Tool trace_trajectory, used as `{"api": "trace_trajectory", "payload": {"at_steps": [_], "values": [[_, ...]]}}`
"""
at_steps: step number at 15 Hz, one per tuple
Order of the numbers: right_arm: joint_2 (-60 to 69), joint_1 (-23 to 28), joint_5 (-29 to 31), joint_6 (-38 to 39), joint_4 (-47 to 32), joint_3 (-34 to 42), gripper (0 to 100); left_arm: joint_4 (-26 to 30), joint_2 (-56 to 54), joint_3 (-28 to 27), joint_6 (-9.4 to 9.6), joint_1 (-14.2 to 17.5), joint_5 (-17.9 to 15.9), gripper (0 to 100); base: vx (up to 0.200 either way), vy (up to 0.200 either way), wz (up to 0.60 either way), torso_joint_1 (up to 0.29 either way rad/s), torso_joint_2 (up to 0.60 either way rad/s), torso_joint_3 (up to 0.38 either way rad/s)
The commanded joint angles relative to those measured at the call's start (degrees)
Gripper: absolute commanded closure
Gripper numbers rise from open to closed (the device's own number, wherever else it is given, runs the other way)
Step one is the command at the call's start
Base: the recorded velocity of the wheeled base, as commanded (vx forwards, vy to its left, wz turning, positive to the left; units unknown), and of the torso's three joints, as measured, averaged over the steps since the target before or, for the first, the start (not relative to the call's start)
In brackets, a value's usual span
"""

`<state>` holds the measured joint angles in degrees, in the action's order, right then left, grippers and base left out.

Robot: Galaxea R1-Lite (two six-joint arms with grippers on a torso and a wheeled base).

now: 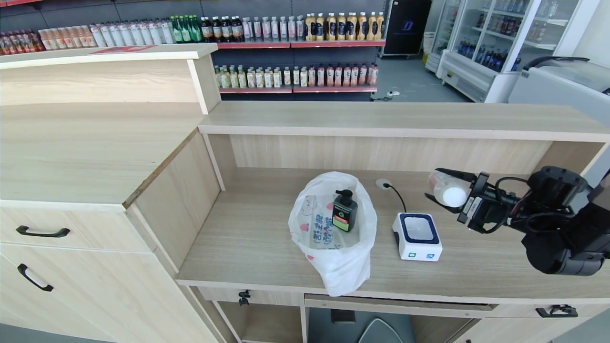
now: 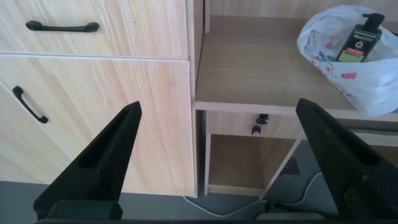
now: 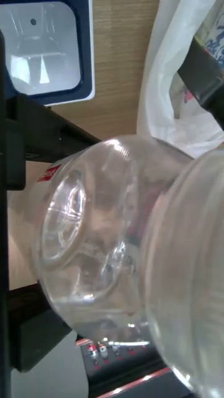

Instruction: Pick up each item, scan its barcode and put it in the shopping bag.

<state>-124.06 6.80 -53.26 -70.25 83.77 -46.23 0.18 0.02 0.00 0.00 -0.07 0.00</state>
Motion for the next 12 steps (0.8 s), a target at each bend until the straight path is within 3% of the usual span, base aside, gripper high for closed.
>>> {"api": "trace_trajectory", "payload": {"at_steps": [1,12], "values": [[-1.44,0.05,0.09,-0.23,-1.07,0.79,100,-0.01,-0.02,0.0,0.0,0.07,0.0,0,0.0,0.0,0.0,0.0,0.0,0.0],[-6.81,-1.18,-5.36,-0.32,-1.33,-0.09,100,-0.01,-0.02,0.0,0.0,0.07,0.0,0,0.0,0.0,0.0,0.0,0.0,0.0]]}}
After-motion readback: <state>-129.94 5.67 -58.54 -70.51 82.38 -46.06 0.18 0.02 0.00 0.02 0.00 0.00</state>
